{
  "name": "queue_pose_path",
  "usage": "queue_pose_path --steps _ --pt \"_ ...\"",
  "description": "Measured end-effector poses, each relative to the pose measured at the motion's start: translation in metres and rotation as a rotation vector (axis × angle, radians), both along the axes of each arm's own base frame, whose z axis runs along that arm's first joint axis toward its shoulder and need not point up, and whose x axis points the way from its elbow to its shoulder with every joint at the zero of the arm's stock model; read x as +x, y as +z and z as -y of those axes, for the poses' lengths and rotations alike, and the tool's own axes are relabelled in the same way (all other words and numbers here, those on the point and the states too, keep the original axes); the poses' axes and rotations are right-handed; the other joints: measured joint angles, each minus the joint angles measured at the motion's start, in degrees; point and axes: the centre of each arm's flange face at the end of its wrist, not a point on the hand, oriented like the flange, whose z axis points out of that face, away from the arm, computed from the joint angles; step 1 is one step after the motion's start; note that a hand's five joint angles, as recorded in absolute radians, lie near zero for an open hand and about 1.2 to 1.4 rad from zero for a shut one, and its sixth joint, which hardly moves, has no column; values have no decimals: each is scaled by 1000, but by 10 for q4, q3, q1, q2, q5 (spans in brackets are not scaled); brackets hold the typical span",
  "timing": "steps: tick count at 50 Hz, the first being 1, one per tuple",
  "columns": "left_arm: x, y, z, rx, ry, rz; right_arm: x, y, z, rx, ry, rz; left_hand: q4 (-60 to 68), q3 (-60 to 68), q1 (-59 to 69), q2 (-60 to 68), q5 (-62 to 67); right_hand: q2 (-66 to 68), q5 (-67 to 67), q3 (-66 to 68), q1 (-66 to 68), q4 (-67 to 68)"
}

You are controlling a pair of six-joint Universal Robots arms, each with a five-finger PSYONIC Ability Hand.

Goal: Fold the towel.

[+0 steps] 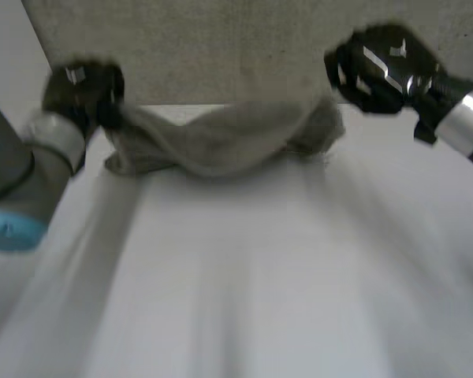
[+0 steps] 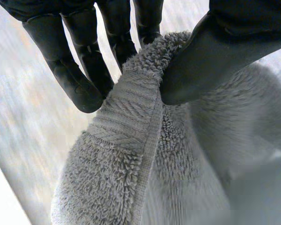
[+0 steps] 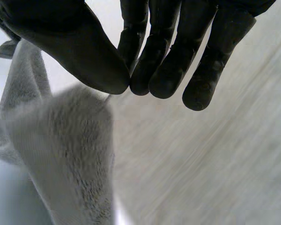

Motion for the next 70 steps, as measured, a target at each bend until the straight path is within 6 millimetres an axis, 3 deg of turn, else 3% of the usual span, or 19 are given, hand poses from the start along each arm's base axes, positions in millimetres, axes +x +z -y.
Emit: queue_pose_path --steps 4,8,11,17,21,26,35,40,50,58,70 --pt "11 -50 -25 129 -14 87 -15 -29 0 145 -26 -76 0 0 0 0 0 0 0 0 0 0" --pt "18 -81 -49 197 -37 152 -27 -55 -5 246 -60 -183 0 0 0 0 0 0 0 0 0 0" --pt "21 -94 -65 217 -56 190 -32 -70 -12 299 -65 -272 0 1 0 0 0 0 0 0 0 0" --pt "23 -96 -83 208 -84 220 -39 -93 -31 347 -38 -485 0 1 0 0 0 -2 -3 -2 -2 -2" --pt "22 -90 -85 186 -89 217 -41 -100 -37 368 -30 -564 0 1 0 0 0 -187 -189 -179 -183 -177" --pt "21 -81 -78 154 -82 204 -42 -104 -36 388 -65 -542 0 1 0 0 0 -398 -416 -401 -394 -396" --pt "16 -65 -66 102 -77 185 -31 -106 -45 395 -170 -399 0 1 0 0 0 -528 -552 -527 -520 -531" --pt "10 -48 -58 55 -81 158 -11 -115 -54 410 -251 -343 0 1 0 0 0 -603 -636 -611 -596 -611" --pt "-9 -2 -57 24 -129 35 39 -141 -64 455 -313 -332 0 1 0 0 0 -623 -638 -626 -628 -619" --pt "-11 23 -58 25 -140 -50 73 -166 -59 555 -280 -274 0 1 0 0 0 -623 -638 -626 -628 -619" --pt "-9 49 -48 -36 -120 -104 91 -182 -38 608 -301 -196 0 1 0 5 0 -623 -638 -626 -628 -619"
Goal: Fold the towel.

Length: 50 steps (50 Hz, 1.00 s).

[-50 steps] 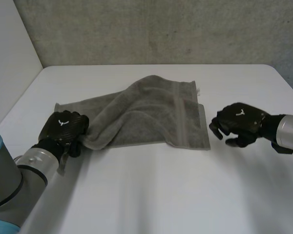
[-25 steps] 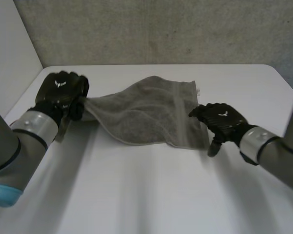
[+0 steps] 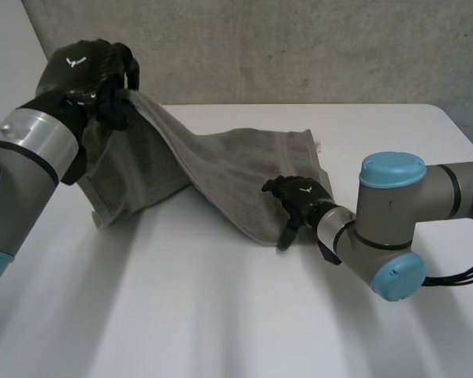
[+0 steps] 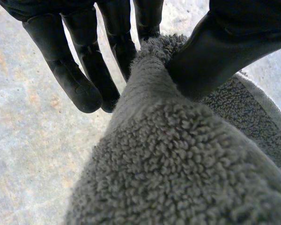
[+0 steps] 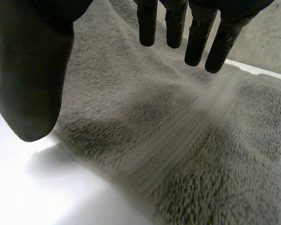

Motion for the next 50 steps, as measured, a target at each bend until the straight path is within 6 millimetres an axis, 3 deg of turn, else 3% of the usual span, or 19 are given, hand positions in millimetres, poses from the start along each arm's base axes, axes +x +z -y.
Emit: queue_pose_path --steps 26,30,36,40,44,50 --pt "5 19 14 -27 21 -64 2 -17 -4 37 4 -22 0 0 0 0 0 32 50 38 41 31" --pt "6 21 16 -26 23 -81 2 -17 -2 38 -2 -12 0 0 0 0 0 132 145 137 138 131" --pt "7 22 17 -19 24 -96 3 -13 3 26 -22 32 0 0 0 0 0 477 484 473 481 469" --pt "8 18 17 -5 26 -93 1 -4 11 -12 -56 59 0 0 0 0 0 598 627 612 620 610" --pt "10 13 18 8 33 -85 -2 12 16 -58 -82 76 0 0 0 0 0 599 634 623 621 622" --pt "18 4 23 30 58 -70 -12 52 23 -147 -113 101 0 0 0 0 0 599 634 623 621 622"
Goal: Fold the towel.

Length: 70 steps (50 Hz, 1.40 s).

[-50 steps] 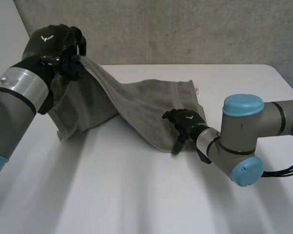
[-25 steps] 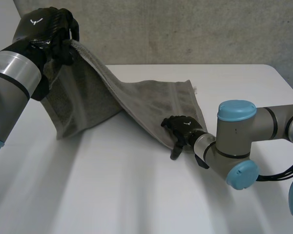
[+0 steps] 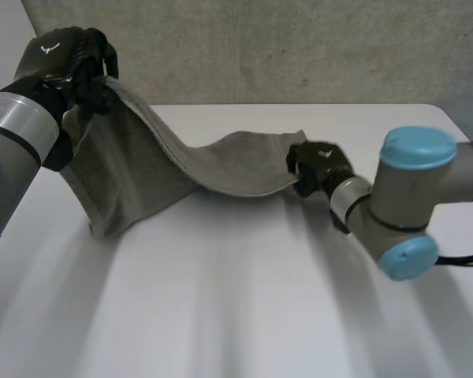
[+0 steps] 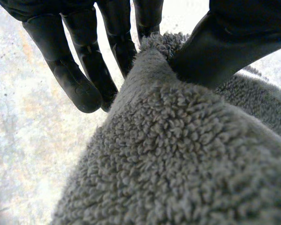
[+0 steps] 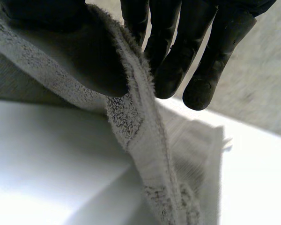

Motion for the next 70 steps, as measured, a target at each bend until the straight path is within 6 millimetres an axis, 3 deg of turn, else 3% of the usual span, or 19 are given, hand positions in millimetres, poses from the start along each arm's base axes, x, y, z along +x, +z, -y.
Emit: queue_pose_path --steps 3,8,16,24,34,40,46,49,52,55,61,63,70 --pt "4 -6 1 16 11 9 -11 20 3 -49 -5 -20 0 0 0 0 0 0 0 0 0 0" --pt "7 -15 -2 44 17 20 -22 26 -2 -59 33 -99 0 0 0 0 0 -6 -18 -16 -13 -17" --pt "10 -36 -10 106 15 40 -32 2 -18 13 96 -202 0 0 0 0 0 -88 -112 -109 -103 -112" --pt "18 -59 -12 175 31 58 -36 -22 -16 49 92 -217 0 0 0 0 0 -160 -195 -189 -185 -189" --pt "21 -66 -12 197 39 62 -36 -40 -13 76 87 -226 0 0 0 0 0 -328 -366 -352 -348 -358" --pt "20 -67 -13 199 37 63 -34 -47 -15 97 92 -231 0 0 0 0 0 -361 -411 -392 -380 -398" --pt "20 -68 -13 203 36 64 -33 -52 -18 112 96 -234 0 0 0 0 0 -306 -333 -327 -323 -336" --pt "20 -69 -13 207 36 65 -35 -52 -17 114 91 -235 0 0 0 0 0 -18 -50 -49 -36 -57" --pt "20 -69 -14 207 36 65 -37 -48 -14 104 83 -231 0 0 0 0 0 8 0 1 2 0" --pt "20 -67 -14 200 36 64 -41 -30 -8 63 66 -217 0 0 0 0 0 8 0 3 2 1" --pt "20 -44 -17 131 34 49 -63 65 2 -165 1 -145 0 0 0 0 0 8 0 3 2 1" --pt "21 -28 -20 85 33 40 -70 106 -3 -261 -9 -119 0 0 0 0 0 8 0 3 2 1" --pt "25 31 -41 -54 20 9 -98 213 -41 -460 -3 -98 0 0 0 0 0 8 0 5 2 1"
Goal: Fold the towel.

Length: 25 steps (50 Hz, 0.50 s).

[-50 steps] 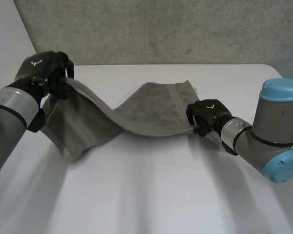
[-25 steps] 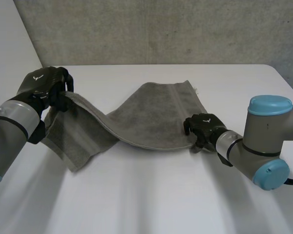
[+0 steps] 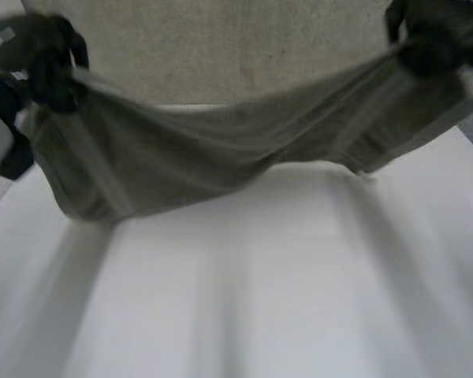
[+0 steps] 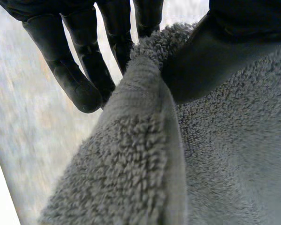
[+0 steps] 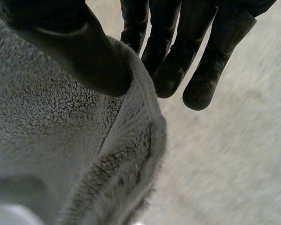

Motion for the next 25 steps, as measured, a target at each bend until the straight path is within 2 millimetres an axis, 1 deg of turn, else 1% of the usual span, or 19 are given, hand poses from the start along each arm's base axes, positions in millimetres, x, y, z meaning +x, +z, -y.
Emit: queue_pose_path --steps 2,4,6,9,11,12,15,16,18,19,22,23,24,25 --pt "2 21 -11 -38 -10 -5 -11 22 -11 -28 1 -21 0 0 0 0 0 0 0 0 0 0" --pt "4 34 -18 -58 -16 -2 -17 32 -17 -35 4 -48 0 0 0 0 0 0 0 0 0 0" --pt "7 42 -22 -65 -12 21 -20 36 -22 -31 7 -90 0 0 0 0 0 0 0 0 0 0" --pt "10 42 -19 -47 6 79 -20 31 -22 -5 14 -159 0 0 0 0 0 0 0 0 0 0" --pt "10 36 -12 -26 17 126 -18 23 -19 15 19 -201 0 0 0 0 0 0 0 0 0 0" --pt "10 28 -5 -4 24 169 -15 16 -16 33 22 -235 0 0 0 0 0 0 0 0 0 0" --pt "6 -1 20 60 35 299 -3 -11 -5 80 26 -336 0 0 0 0 0 0 0 0 0 0" --pt "5 -7 26 73 35 324 0 -17 -2 89 25 -358 0 0 0 0 0 0 0 0 0 0" --pt "1 -29 44 115 31 404 10 -37 6 110 24 -434 0 0 0 0 0 11 0 0 0 0" --pt "0 -34 48 124 29 421 12 -41 8 112 24 -449 0 0 0 1 0 13 0 0 0 0" --pt "-7 -62 75 165 17 498 28 -70 23 115 21 -550 0 0 0 8 0 17 0 0 0 0" --pt "-9 -68 84 170 14 511 34 -78 29 103 15 -575 0 0 0 8 0 17 0 0 0 0" --pt "-11 -71 89 170 13 517 37 -80 31 97 12 -582 0 0 0 8 0 17 0 0 0 0" --pt "-13 -74 96 166 12 521 44 -86 38 72 1 -596 0 0 0 8 0 17 0 0 0 0"
